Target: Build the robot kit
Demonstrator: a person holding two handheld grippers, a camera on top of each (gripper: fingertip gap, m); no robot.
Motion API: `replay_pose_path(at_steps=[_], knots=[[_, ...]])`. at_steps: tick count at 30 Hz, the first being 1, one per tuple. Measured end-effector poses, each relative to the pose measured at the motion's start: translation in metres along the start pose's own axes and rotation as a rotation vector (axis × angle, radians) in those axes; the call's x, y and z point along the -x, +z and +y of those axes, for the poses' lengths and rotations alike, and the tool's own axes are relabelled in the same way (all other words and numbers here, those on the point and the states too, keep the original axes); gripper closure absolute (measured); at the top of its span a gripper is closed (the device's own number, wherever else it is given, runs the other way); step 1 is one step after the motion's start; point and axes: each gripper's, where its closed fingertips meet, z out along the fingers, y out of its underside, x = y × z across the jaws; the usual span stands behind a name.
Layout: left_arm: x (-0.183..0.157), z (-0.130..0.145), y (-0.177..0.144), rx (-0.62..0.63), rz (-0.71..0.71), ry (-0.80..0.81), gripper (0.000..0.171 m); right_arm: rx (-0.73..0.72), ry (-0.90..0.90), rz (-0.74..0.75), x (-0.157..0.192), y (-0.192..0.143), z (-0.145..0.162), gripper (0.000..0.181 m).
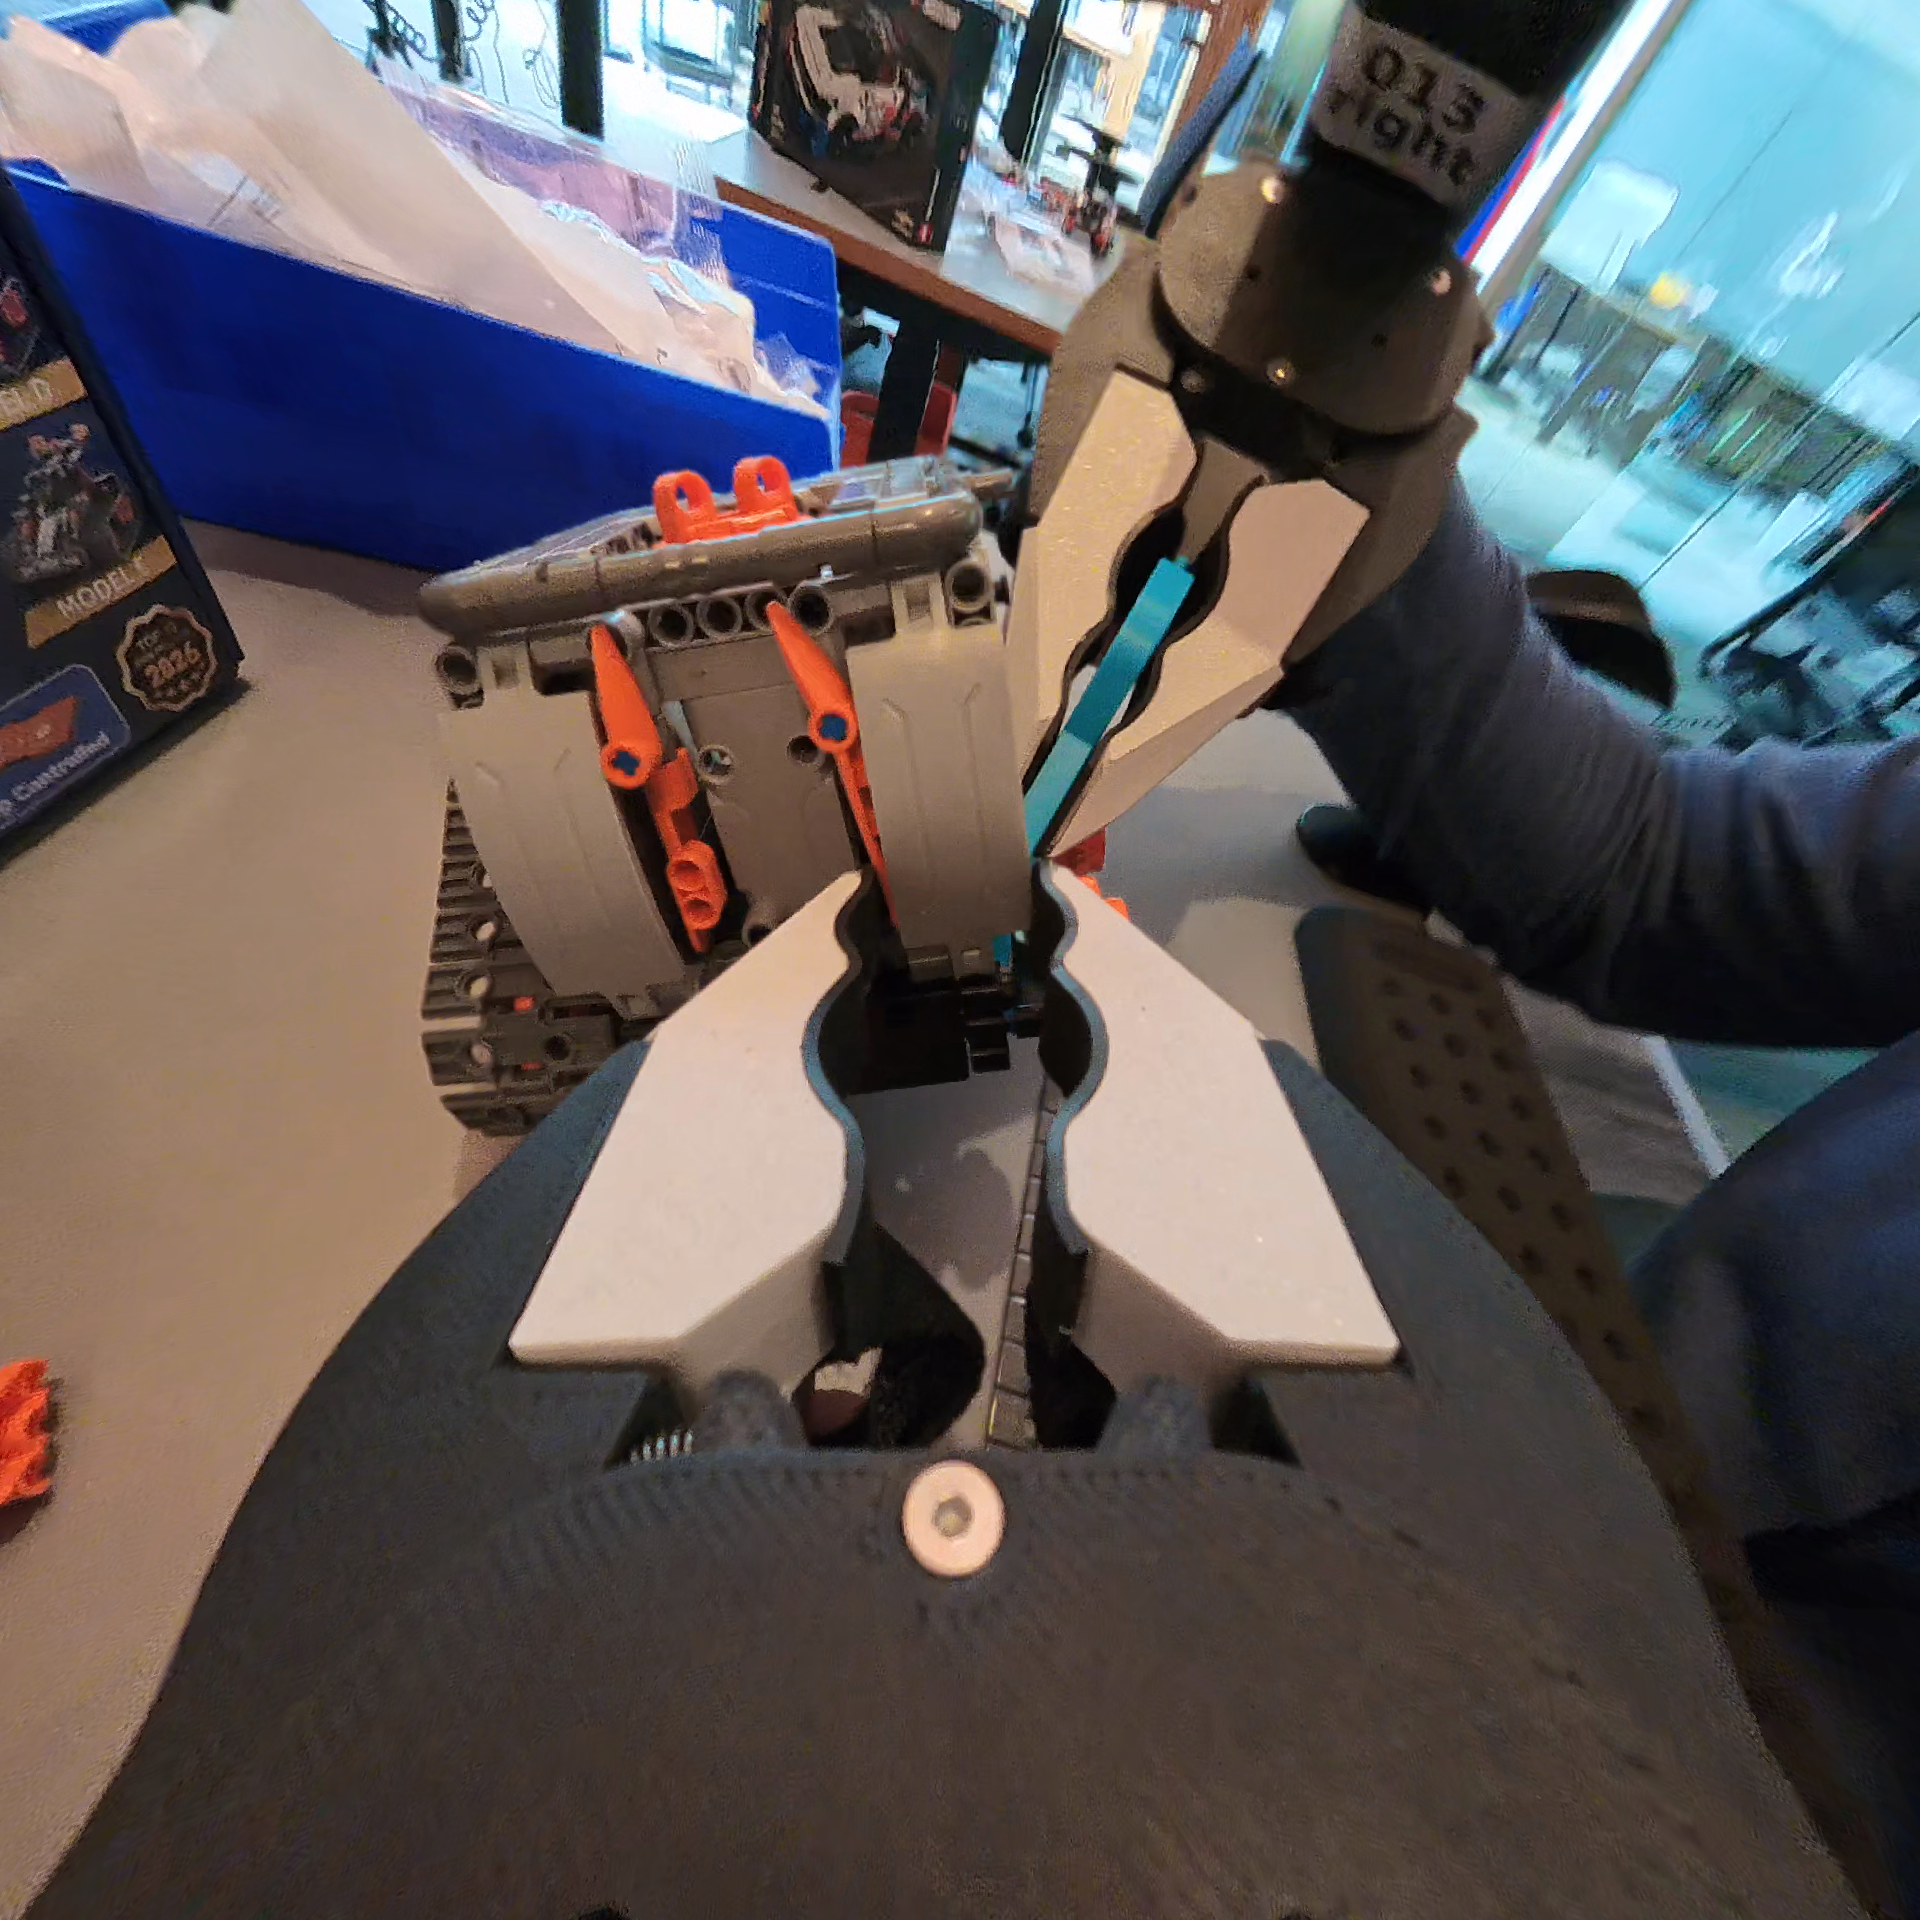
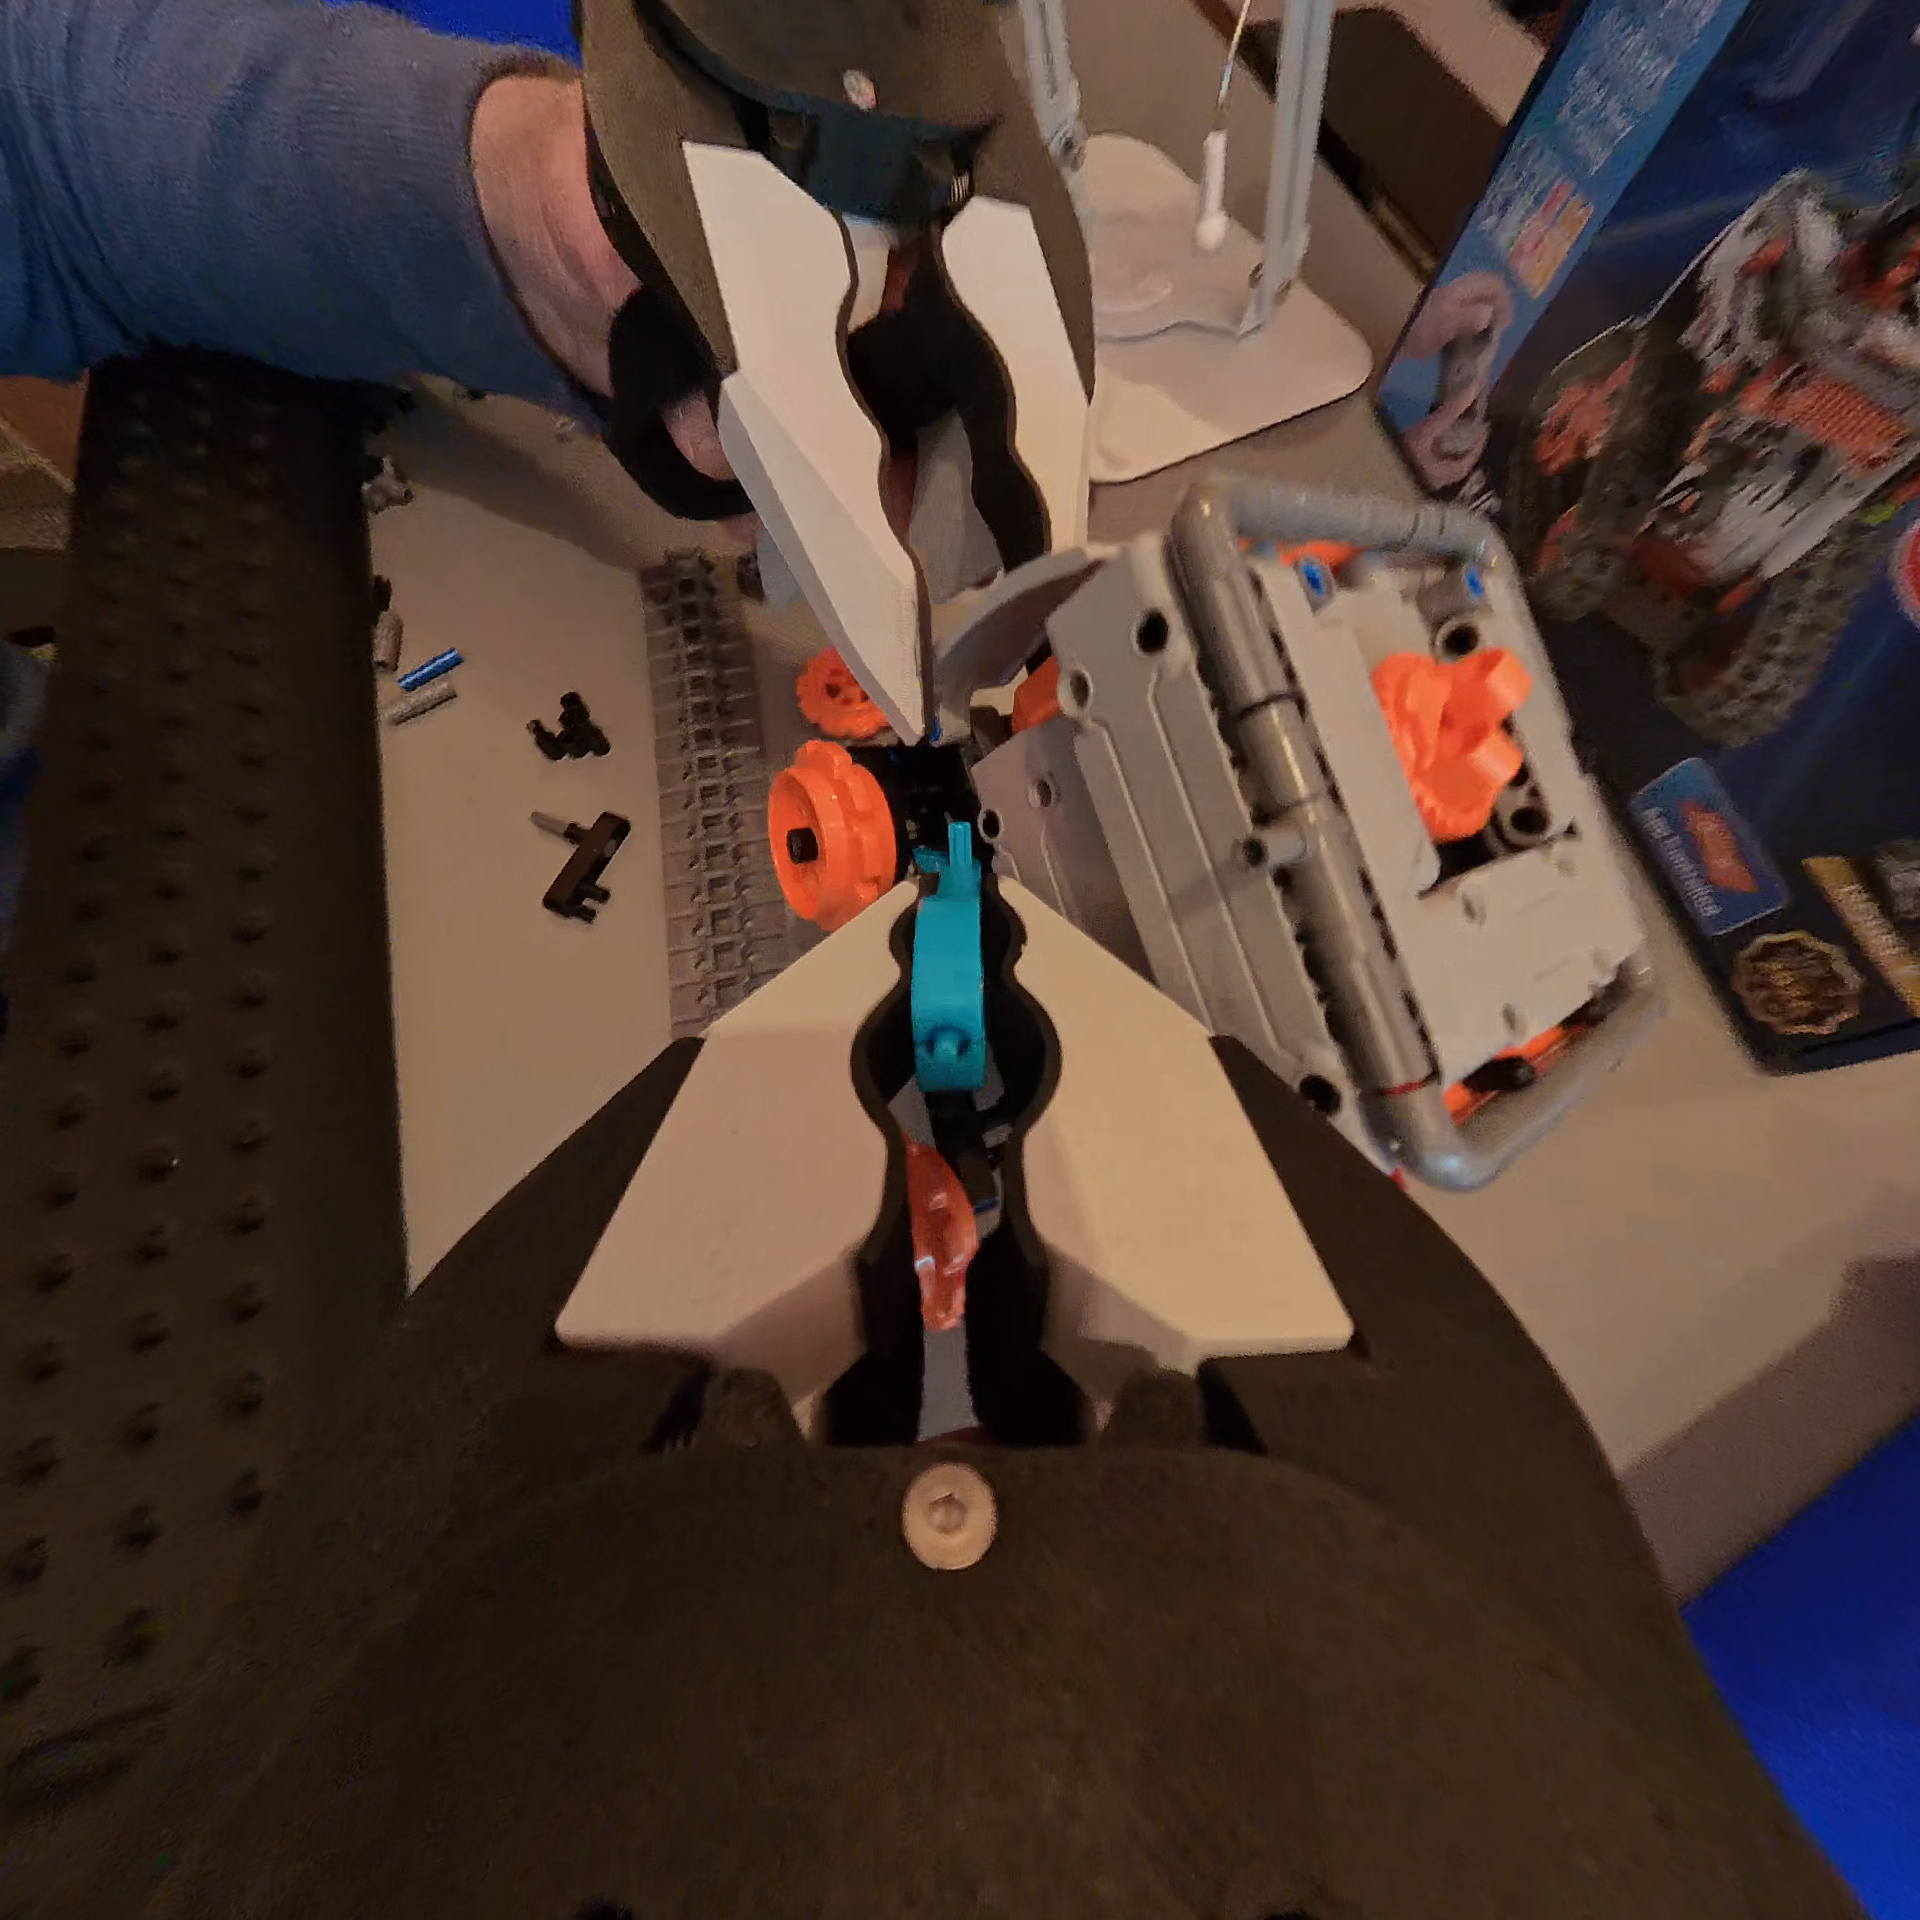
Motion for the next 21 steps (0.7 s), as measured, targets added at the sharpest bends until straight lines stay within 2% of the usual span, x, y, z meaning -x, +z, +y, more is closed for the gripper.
replay_pose_path(at_steps=[5,8,13,21], knots=[[0.021,-0.007,-0.001,-0.026,-0.009,-0.093,0.144,0.017,-0.048,0.118,-0.021,-0.003,-0.010,0.176],[0.030,-0.007,0.000,-0.044,-0.014,-0.137,0.145,-0.062,-0.006,0.149,-0.031,-0.006,-0.018,0.176],[0.038,-0.016,-0.001,-0.102,-0.003,-0.214,0.145,-0.137,-0.061,0.308,-0.044,-0.030,-0.026,0.176],[0.065,-0.026,-0.003,-0.192,-0.013,-0.381,0.145,-0.217,-0.095,0.493,-0.054,-0.046,-0.033,0.175]])
